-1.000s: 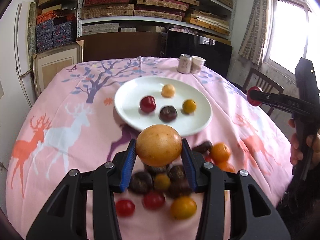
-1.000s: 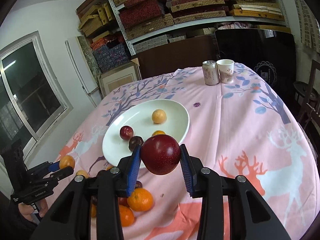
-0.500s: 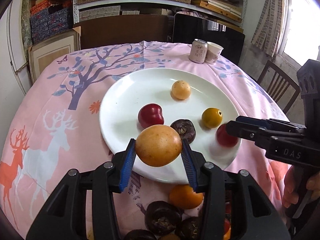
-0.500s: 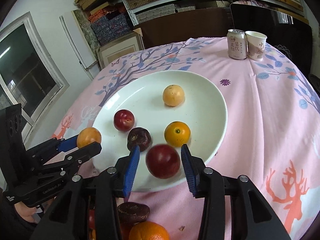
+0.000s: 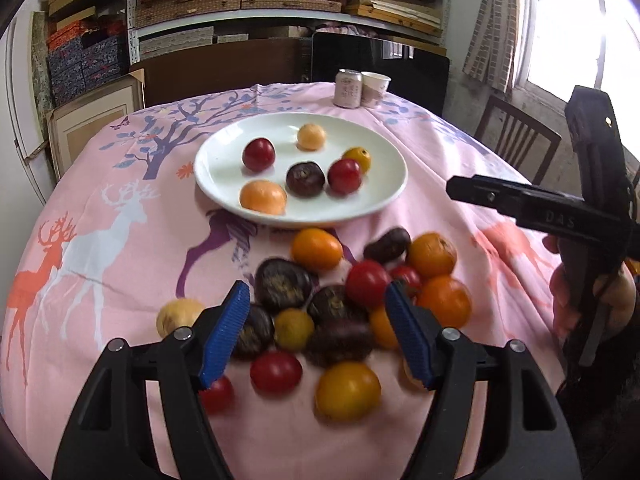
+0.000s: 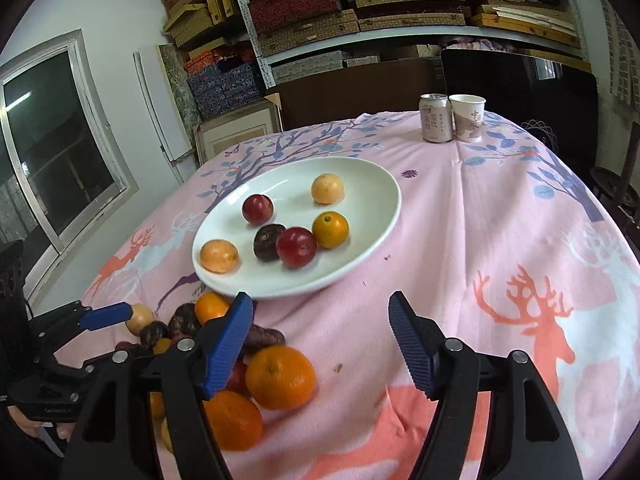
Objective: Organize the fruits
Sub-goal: 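Grasp a yellow-orange fruit with the left tool while the right tool grasps a pale speckled fruit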
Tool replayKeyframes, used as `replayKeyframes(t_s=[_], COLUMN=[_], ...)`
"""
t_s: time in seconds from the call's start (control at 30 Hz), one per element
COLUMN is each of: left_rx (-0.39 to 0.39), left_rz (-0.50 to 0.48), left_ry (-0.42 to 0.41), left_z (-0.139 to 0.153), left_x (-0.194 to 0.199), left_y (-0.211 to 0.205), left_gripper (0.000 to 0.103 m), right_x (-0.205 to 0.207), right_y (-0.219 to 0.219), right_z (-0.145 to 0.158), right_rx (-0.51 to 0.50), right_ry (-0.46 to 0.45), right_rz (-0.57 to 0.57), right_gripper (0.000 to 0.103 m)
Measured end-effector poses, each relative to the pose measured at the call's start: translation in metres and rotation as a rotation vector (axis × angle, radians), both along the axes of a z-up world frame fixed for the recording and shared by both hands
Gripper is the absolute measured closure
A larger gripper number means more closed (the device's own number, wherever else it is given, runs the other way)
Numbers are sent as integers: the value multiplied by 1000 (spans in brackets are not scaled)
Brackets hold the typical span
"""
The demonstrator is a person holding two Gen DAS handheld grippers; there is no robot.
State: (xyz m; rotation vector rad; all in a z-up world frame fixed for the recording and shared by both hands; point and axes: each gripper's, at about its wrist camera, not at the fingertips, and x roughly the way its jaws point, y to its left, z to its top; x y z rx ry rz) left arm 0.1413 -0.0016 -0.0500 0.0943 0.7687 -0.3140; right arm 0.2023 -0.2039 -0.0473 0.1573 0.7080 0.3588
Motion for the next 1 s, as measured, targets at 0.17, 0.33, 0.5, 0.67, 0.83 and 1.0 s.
replayKeyframes(t_s=[0.17,0.33,0.5,0.67,0.83,1.0], left_rx=[24,19,42,10,-73,-127], left_rz=[-14,9,-11,19,-11,-3], left_ry=[21,69,81,88,68,43], left_z=[-13,-28,-40,-45,-44,-40], left_x=[-40,-39,-36,-27,-27,-29], left_y=[0,0,-15,-11,-3,3], left_gripper=[35,49,50,50,65,65], right_x=[-24,-32,-34,-34,-34,-42], right_y=[-8,-12,-17,-18,-13,-6], right_z=[-11,-21,-27,-31,-31,-26], right_rx=[-23,-27,-22,-6,-26,-30], right_ry=[17,39,56,69,60,20], right_rz=[-5,-10,-15,-9,15,76], right_gripper=[32,32,32,32,32,32])
